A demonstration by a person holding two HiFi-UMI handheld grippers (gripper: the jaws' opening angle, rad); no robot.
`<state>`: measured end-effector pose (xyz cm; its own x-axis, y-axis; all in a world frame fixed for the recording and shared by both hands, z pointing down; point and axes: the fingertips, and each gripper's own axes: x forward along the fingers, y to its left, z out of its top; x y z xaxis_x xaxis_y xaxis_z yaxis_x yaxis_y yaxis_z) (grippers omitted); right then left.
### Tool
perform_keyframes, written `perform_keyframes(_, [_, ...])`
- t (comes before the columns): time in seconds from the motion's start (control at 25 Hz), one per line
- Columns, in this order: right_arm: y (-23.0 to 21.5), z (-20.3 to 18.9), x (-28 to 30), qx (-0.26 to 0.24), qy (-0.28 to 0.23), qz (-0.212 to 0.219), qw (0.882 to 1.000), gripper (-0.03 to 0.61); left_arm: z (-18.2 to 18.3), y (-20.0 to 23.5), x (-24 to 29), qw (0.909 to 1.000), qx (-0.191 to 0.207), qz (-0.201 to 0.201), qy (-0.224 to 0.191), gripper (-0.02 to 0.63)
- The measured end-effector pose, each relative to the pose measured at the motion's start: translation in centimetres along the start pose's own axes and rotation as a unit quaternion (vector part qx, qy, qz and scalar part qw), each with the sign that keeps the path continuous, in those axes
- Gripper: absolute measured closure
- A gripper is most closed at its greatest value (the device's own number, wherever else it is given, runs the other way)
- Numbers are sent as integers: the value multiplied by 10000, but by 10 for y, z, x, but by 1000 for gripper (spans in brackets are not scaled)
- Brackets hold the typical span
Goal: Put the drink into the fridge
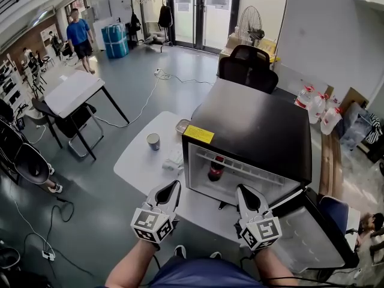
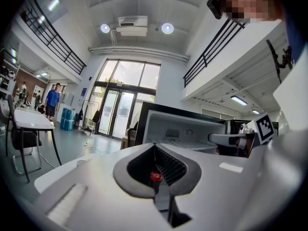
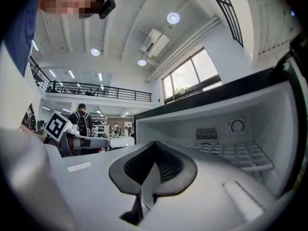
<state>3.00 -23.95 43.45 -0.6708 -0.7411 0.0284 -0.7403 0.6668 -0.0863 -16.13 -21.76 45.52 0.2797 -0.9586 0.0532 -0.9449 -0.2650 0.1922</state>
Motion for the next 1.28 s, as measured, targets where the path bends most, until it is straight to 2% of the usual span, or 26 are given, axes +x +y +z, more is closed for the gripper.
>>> perform_keyframes(0.52, [0,1,-4,57,-40,62,10000,575,-8,-3,0,10000,47,47,71,609])
perform_keyframes(0.72, [-3,-1,-5,98,-60,41,9999,575,-9,-5,1,9997,219,103,87,607])
perform_keyframes(1.28, [-7,-9,-11,120,6,119,9999,575,-16,-16,3,9997,185,82,96,607])
